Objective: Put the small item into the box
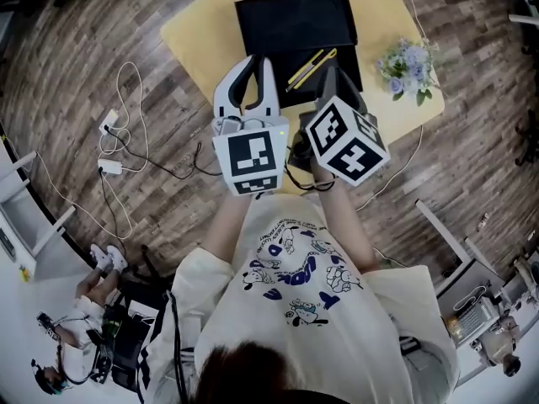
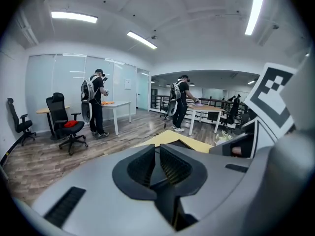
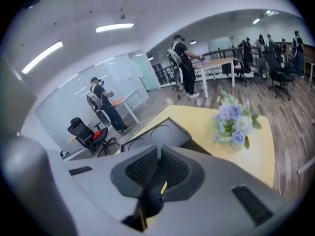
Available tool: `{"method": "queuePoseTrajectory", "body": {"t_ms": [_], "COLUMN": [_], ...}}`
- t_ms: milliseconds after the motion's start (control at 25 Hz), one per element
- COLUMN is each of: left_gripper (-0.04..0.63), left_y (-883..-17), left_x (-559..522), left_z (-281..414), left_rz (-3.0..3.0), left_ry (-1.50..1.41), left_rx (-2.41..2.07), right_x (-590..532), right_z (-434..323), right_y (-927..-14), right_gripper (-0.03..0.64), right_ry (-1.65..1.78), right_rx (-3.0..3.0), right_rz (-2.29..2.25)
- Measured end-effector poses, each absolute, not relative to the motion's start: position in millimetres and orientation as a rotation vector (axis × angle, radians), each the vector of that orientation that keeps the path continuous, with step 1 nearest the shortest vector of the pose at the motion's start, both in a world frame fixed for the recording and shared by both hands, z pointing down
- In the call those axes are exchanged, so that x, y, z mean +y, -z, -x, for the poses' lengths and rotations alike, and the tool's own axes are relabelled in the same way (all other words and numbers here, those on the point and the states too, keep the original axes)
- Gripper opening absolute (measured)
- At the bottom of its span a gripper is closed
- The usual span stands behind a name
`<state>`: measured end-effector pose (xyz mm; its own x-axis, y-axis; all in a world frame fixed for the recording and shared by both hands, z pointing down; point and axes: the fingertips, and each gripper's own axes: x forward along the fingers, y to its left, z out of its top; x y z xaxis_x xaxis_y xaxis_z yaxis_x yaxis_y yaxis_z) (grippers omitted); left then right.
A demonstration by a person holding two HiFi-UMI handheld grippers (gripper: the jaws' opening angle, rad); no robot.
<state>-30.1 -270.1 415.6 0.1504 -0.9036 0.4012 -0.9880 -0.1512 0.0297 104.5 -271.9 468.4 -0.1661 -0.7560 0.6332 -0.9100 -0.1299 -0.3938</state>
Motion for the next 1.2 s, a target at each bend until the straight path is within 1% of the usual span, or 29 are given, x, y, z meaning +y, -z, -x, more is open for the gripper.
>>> {"method": "queuePoseTrajectory", "body": {"t_ms": [480,840,1200], "left_gripper": [0.043,0.043,0.043], "left_y": [-349.7,-314.5,-297.5], "left_x": [-248.7,-234.8,-220.7], "left_z": [17.0,8.8,5.7], "left_rz": [-2.303,-2.377,-2.417], "left_ry": [-0.303,-0.222,-0.191], "left_rx": [-1.842,-1.858,-1.865], "right_x": [-246.8,-229.0,-212.7], "right_z": [-99.8,-99.6,-98.4], "right_y": [-364.6,-328.6,-306.5], "right_gripper": [0.04,0.038,0.038], "right_ry": [-0.572,-0.405,-0.275], "right_rx": [-2.183,-2.271,-2.311], "right_rz": [-1.976,-1.995,-1.995]}}
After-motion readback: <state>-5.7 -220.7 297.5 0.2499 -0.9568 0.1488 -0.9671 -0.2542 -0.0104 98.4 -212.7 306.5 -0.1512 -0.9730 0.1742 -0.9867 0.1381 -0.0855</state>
